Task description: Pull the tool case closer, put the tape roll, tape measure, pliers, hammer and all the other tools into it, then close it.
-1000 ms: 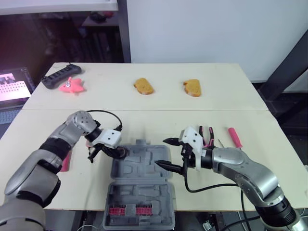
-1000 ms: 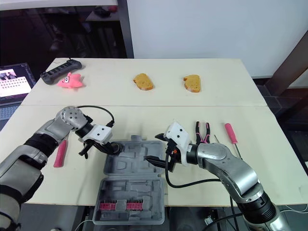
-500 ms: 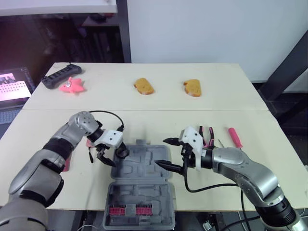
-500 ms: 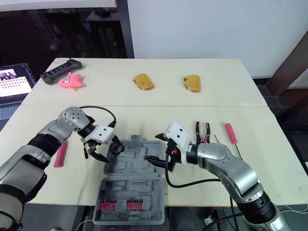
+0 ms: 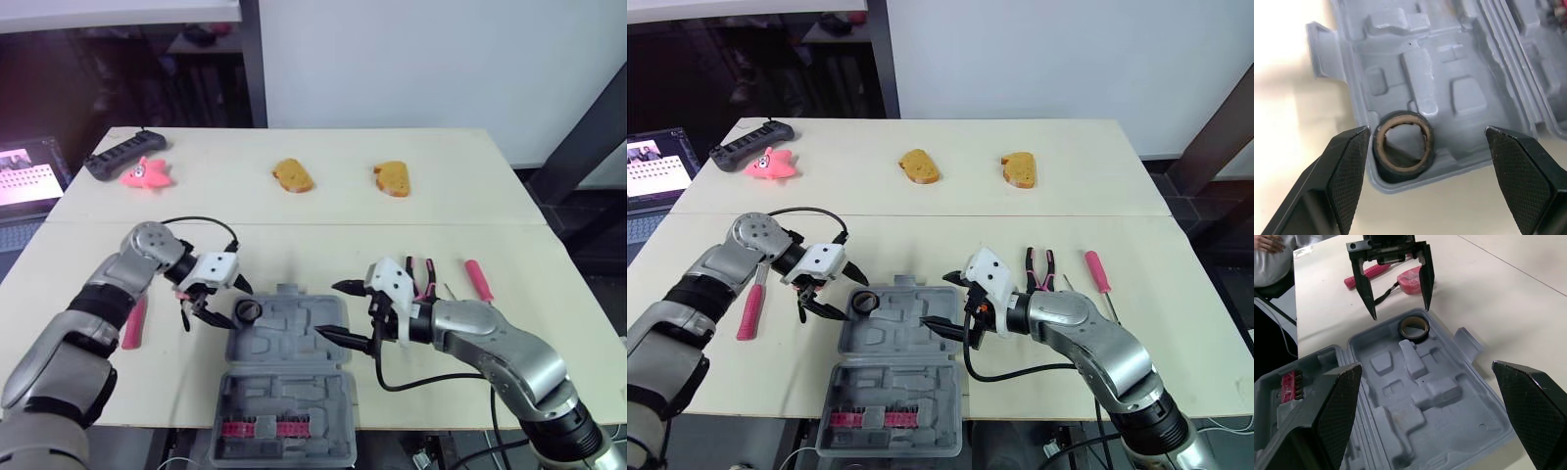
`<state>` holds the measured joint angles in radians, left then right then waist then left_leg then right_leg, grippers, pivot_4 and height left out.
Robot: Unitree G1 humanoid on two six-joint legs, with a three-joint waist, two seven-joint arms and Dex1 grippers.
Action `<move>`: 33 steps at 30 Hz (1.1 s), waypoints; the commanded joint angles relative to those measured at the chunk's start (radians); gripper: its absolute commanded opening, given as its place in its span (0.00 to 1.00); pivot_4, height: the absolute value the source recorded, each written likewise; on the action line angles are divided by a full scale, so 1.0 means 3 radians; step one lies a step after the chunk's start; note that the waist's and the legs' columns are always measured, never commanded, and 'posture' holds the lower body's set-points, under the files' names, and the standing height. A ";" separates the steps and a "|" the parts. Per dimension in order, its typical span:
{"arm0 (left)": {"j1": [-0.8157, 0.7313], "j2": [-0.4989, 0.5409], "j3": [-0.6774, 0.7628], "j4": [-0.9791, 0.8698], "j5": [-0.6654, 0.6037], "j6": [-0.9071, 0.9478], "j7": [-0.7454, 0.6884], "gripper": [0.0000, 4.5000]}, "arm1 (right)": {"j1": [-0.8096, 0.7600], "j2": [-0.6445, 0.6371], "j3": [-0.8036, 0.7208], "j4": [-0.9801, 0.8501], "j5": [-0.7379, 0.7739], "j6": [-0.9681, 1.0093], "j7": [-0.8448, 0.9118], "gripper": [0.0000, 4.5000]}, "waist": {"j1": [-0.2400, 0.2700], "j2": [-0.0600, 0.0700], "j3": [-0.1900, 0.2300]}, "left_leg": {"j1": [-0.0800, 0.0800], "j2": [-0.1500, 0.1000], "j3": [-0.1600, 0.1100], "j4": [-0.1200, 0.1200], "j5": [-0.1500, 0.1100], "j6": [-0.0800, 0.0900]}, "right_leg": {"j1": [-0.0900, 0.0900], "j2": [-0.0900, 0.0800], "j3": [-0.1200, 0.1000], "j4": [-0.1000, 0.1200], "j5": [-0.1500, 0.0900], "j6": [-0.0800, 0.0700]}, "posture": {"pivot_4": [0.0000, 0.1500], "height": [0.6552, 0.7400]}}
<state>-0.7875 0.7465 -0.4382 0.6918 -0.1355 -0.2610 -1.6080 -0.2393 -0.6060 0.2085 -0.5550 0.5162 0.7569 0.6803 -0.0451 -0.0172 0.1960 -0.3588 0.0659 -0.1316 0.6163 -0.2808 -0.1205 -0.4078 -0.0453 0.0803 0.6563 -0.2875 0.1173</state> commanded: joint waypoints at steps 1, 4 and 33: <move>0.0095 -0.0047 0.0274 -0.0149 -0.0139 0.0167 0.0055 0.70 | 0.0003 0.0034 -0.0078 -0.0108 0.0032 -0.0046 -0.0001 1.00 | 0.0000 0.0000 0.0000 | 0.0000 0.0000 0.0000 0.0000 0.0000 0.0000 | 0.0000 0.0000 0.0000 0.0000 0.0000 0.0000 | 1.00 1.00; 0.0226 -0.0090 0.0400 -0.0233 -0.0118 0.0235 0.0160 0.36 | 0.0010 0.0032 -0.0080 -0.0110 0.0033 -0.0047 -0.0001 1.00 | 0.0000 0.0000 0.0000 | 0.0000 0.0000 0.0000 0.0000 0.0000 0.0000 | 0.0000 0.0000 0.0000 0.0000 0.0000 0.0000 | 1.00 1.00; 0.0541 -0.0149 0.0680 -0.0429 0.0017 0.0376 0.0425 0.40 | 0.0029 0.0037 -0.0087 -0.0120 0.0041 -0.0021 -0.0045 1.00 | 0.0001 0.0000 0.0000 | 0.0001 0.0000 0.0000 0.0000 0.0000 0.0000 | 0.0000 0.0000 0.0000 0.0001 0.0000 0.0000 | 1.00 1.00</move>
<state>-0.6303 0.6934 -0.2568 0.5856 -0.1347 -0.1413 -1.4800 -0.2347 -0.6057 0.2073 -0.5550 0.5169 0.7571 0.6701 -0.0448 -0.0172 0.1960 -0.3584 0.0658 -0.1315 0.6164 -0.2807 -0.1205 -0.4078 -0.0453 0.0803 0.6565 -0.2875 0.1173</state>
